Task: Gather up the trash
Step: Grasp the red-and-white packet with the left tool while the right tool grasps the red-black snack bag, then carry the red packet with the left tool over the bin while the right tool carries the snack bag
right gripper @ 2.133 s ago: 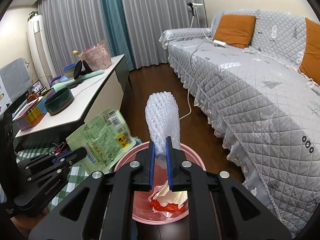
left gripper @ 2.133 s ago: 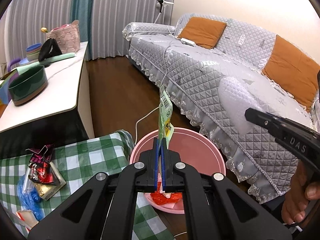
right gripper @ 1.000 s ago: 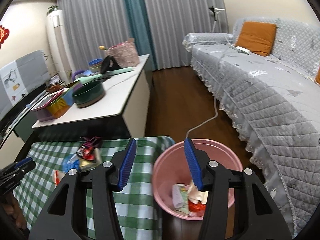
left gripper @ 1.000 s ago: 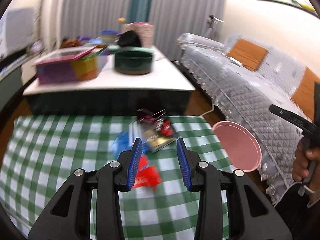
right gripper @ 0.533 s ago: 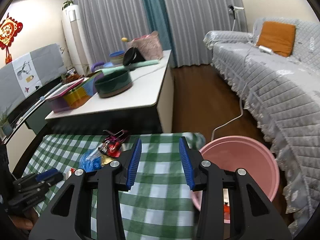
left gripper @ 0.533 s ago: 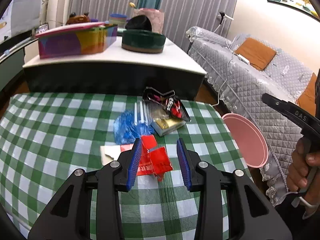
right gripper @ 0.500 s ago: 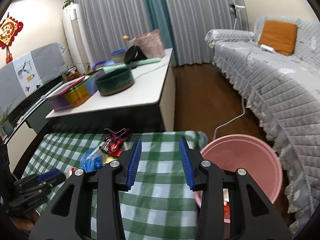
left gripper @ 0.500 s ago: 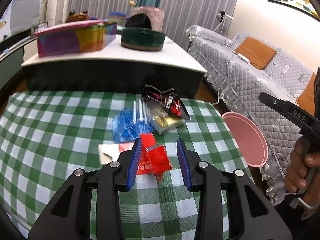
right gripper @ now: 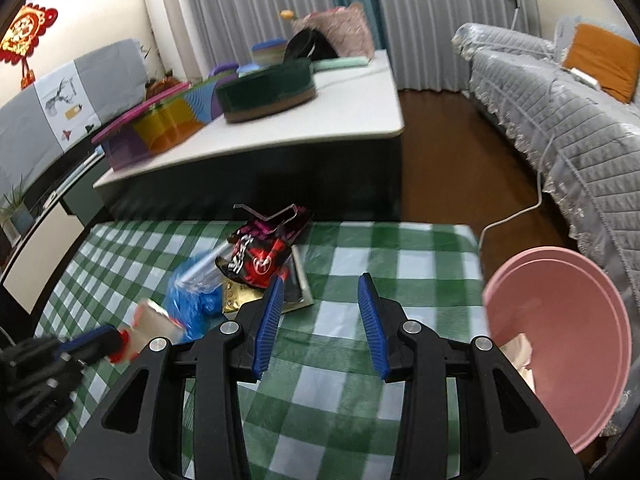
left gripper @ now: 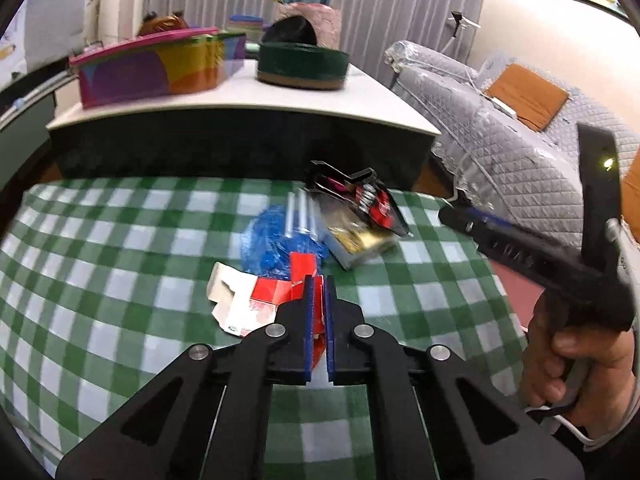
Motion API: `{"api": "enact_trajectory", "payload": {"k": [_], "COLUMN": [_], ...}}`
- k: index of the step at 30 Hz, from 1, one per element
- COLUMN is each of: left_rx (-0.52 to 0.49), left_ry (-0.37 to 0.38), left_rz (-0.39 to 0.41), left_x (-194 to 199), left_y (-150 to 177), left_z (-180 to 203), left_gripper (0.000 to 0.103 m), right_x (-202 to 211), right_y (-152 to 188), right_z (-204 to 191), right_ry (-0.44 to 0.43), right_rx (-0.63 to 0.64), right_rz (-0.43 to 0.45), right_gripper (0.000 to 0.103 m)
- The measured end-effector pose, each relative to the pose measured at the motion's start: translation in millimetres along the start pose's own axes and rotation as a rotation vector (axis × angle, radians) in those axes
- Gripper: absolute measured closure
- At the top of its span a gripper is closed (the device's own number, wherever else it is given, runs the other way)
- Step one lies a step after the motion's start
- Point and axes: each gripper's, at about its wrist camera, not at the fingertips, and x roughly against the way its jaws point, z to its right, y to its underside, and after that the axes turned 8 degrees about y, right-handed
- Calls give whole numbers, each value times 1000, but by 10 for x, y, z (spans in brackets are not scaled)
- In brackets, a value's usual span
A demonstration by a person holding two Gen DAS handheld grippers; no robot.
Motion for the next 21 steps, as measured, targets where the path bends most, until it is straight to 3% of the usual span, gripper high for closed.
{"api": "enact_trajectory", "payload": {"k": [8,11,13,21], "left_rx": [45,43,43,28], "left_ry": [-15,-16,-16,-23], "left_rz": [8,5,6,22], "left_x": [25,11,5,64], "left_y": [-49,-66,-86,-117], "left_z": [-187,-186,-185,-136], "left_gripper": [100,100,100,100], "right_x": [-374,-460,-482,-250], "right_y": [-1,9,24,-7], "right_z": [-142,-169,-190,-243], "right_ry": [-19,-36,-46,-68], "right_rx": [20,25,36,73], "right_rz": [-68,-88,-94,-36], "right_gripper": [65,81,98,103]}}
